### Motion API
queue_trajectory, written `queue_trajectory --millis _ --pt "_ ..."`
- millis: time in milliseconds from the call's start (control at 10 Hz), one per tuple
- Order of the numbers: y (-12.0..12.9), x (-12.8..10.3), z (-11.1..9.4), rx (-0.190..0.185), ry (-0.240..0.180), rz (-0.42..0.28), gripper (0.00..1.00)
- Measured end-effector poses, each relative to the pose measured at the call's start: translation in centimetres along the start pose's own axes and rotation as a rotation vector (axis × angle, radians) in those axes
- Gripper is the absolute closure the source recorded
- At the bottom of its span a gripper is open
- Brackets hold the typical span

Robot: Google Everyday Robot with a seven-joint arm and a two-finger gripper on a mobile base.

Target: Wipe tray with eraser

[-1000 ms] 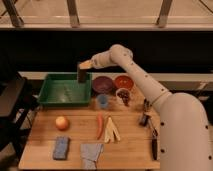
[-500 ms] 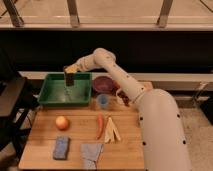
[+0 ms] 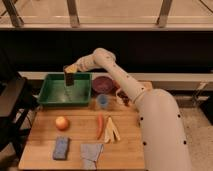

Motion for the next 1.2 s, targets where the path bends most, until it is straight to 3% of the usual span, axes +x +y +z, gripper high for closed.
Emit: queue_trajectory --millis 500,700,1200 --pt "-0.1 3.7 1.3 0.029 -0.005 -0.038 1.00" --pt "-0.7 6.2 2.1 0.035 0.034 -0.008 1.00" --pt "-1.1 10.0 1.9 0.059 0.144 0.053 1.00"
